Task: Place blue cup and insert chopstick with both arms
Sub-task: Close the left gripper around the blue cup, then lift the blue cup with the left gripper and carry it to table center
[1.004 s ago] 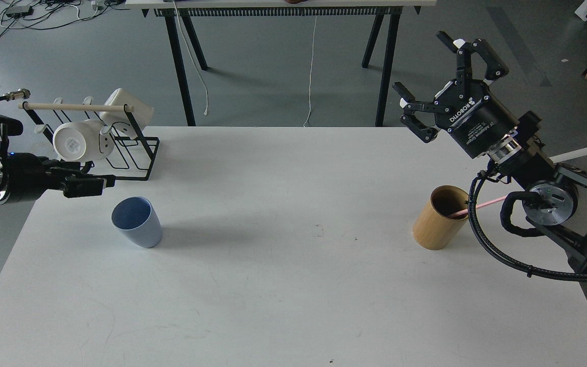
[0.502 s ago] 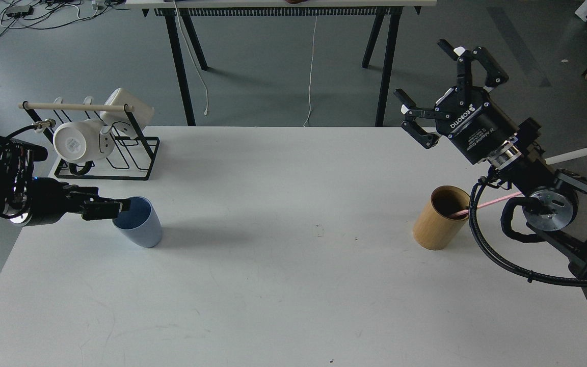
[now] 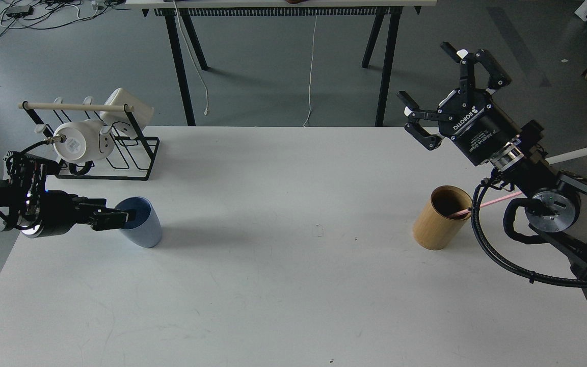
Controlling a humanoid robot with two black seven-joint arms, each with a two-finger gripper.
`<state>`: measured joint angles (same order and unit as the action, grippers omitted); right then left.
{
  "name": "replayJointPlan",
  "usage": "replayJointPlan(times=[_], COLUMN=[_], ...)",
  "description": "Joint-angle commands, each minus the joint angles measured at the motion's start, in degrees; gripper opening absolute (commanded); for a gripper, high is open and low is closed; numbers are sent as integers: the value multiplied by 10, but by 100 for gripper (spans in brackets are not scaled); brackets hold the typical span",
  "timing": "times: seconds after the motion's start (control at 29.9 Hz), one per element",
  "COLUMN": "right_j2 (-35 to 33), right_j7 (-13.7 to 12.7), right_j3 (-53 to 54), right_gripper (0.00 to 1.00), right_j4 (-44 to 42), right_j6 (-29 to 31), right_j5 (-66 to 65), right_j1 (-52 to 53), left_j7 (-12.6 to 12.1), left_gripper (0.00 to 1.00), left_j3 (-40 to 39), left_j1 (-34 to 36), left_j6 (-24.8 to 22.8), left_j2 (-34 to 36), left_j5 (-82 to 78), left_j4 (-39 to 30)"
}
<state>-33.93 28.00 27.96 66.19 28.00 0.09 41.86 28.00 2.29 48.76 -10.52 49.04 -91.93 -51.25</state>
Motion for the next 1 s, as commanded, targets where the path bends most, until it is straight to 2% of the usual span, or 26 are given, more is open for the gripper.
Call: replayJointPlan(times=[0.0, 0.27, 0.3, 0.37, 0.44, 0.87, 0.97], right_j2=[0, 0, 0, 0, 0, -1, -3], right_j7=[0, 0, 0, 0, 0, 0, 0], right_j3=[0, 0, 0, 0, 0, 1, 11], right_gripper=[98, 98, 98, 98, 98, 98, 98], right_j4=[0, -5, -5, -4, -4, -5, -3], right_j6=[0, 0, 0, 0, 0, 0, 0], right_j5=[0, 0, 0, 0, 0, 0, 1], right_j1=[-1, -4, -4, -4, -5, -5, -5], left_j7=[0, 0, 0, 0, 0, 0, 0], left_gripper=[73, 50, 42, 15, 2, 0, 0], left_j3=[-1, 0, -1, -1, -1, -2, -8], left_j1=[0, -1, -1, 0, 0, -1, 2], left_j6=[4, 4, 5, 7, 14, 30, 36], left_j2=[-5, -9, -8, -8, -8, -7, 2], left_j5=[1, 3, 3, 2, 3, 7, 17], left_j4=[0, 0, 0, 1, 1, 0, -19])
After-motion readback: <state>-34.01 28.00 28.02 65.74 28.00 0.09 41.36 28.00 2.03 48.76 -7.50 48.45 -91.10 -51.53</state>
